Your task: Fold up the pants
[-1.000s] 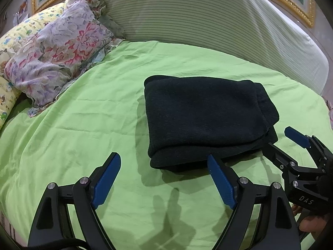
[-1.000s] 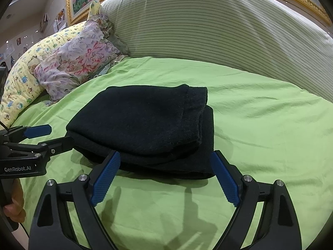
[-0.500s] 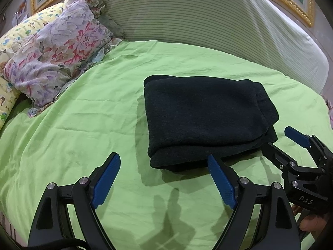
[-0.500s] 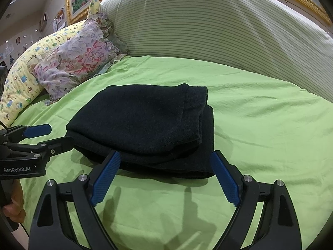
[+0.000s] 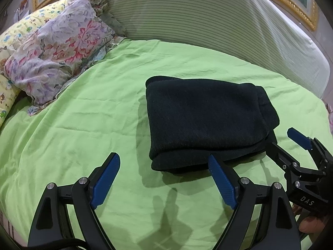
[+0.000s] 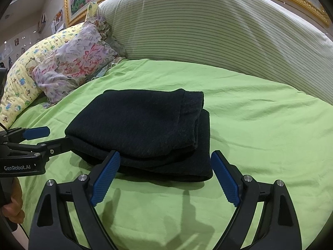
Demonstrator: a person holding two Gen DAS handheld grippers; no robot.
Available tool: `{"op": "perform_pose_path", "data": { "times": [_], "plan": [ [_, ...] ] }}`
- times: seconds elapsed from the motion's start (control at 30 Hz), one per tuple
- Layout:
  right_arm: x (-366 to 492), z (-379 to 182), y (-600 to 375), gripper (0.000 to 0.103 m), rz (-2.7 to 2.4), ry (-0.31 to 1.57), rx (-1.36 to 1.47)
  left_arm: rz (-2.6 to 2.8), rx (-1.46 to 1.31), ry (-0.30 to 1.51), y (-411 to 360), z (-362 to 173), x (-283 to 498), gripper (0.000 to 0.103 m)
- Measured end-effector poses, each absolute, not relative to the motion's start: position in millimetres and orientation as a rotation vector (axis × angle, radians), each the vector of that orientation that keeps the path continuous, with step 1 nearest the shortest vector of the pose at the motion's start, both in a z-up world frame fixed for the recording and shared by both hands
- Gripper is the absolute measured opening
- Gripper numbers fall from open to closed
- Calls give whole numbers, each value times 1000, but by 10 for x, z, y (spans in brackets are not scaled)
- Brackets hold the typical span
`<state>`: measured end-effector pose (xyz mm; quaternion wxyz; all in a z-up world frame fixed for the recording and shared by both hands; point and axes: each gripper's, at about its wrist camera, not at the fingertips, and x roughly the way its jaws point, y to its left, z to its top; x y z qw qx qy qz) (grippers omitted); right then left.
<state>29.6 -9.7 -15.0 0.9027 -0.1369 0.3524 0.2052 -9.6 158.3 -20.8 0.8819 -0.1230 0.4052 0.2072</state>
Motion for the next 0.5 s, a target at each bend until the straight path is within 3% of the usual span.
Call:
{"op": "perform_pose_path", "data": {
  "times": [0.5],
  "plan": [
    [387,-55,-158,89,406,734,-249,406,-272,800,1625,-60,-24,85]
  ]
}}
